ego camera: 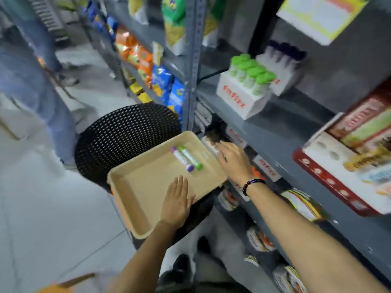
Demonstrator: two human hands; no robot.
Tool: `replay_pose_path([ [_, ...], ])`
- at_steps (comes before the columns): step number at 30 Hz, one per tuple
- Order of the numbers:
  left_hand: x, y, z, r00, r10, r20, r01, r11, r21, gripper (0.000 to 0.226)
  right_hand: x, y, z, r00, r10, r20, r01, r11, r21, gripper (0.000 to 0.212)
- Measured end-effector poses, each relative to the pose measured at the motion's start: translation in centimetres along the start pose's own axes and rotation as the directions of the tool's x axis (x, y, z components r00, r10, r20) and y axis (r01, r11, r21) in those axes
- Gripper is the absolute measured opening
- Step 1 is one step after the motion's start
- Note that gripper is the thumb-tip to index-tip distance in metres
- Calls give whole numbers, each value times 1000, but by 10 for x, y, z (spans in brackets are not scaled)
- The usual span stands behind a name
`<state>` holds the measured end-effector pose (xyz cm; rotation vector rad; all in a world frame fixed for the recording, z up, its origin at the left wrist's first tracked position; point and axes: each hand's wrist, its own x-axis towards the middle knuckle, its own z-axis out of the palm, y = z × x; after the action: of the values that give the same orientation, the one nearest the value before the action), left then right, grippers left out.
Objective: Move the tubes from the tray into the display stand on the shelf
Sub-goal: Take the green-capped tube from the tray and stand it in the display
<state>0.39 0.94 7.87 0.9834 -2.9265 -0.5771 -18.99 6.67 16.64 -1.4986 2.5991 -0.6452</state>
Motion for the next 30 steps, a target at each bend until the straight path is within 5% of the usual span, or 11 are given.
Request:
replay_pose_path([
  [3, 0, -18, 10, 985, -144, 90, 147, 989, -22, 75, 25, -3, 41, 982, 13, 186, -13, 1000, -4, 32],
  [6, 9, -28, 28, 958, -256, 132, 265, 962, -60, 69, 54, -1, 82, 938, 62, 341, -67, 998, 2, 32],
  [14, 35, -32, 78, 876, -410, 254, 439, 896, -68, 79, 103, 27, 156, 743, 309, 594, -303, 946, -113, 34],
  [20, 32, -36, 92, 870, -426, 249, 457, 886, -81, 71, 100, 43, 185, 686, 377, 623, -427, 901, -74, 41],
  [30, 32, -39, 103, 880, -406, 248, 434, 898, -69, 57, 96, 46, 190, 788, 409, 460, -469, 883, 17, 29],
])
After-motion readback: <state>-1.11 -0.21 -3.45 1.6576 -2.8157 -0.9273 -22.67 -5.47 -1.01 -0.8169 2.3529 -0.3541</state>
